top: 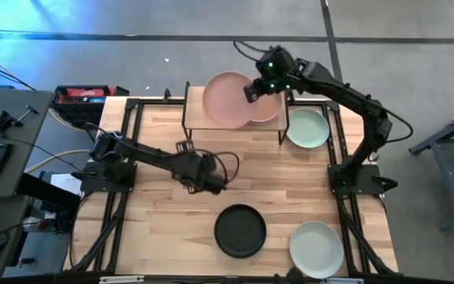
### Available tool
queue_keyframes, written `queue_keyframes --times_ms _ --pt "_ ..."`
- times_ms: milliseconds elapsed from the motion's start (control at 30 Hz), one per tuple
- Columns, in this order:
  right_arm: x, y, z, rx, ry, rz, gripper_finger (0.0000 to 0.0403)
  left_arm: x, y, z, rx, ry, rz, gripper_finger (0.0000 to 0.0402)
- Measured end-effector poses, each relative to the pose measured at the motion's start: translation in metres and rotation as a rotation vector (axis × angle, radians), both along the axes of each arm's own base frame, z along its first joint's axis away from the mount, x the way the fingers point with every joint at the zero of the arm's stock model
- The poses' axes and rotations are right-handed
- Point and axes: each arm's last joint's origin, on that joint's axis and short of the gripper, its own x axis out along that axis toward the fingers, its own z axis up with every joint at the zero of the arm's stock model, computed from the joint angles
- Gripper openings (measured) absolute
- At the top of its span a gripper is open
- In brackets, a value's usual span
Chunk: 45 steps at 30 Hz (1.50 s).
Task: Place and stack plates onto a shelf
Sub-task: Put the pink plate on the shelf
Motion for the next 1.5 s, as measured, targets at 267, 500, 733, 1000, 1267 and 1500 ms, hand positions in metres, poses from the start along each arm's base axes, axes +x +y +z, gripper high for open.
queue_keyframes --times_ms 267,500,733,1000,1267,1500 --pt "0.006 -0.033 -0.006 -0.072 -0.078 0.127 0.0000 -0.006 0.030 0.015 -0.037 -0.077 0.144 0.0103" --pt "0.014 -0.051 -0.015 -0.108 -0.115 0.197 0.0000 -0.022 0.049 0.040 -0.061 -0.191 0.257 0.0103" --pt "0.027 -0.063 -0.029 -0.135 -0.131 0.228 0.0000 -0.043 0.065 0.067 -0.073 -0.321 0.348 0.0103" --pt "0.042 -0.066 -0.045 -0.108 -0.135 0.263 0.0000 -0.071 0.076 0.094 -0.085 -0.457 0.432 0.0103" --pt "0.056 -0.064 -0.061 -0.078 -0.112 0.290 0.0000 -0.088 0.078 0.108 -0.093 -0.548 0.479 0.0104" --pt "0.064 -0.060 -0.068 -0.073 -0.112 0.300 0.0000 -0.089 0.078 0.109 -0.095 -0.555 0.481 0.0104"
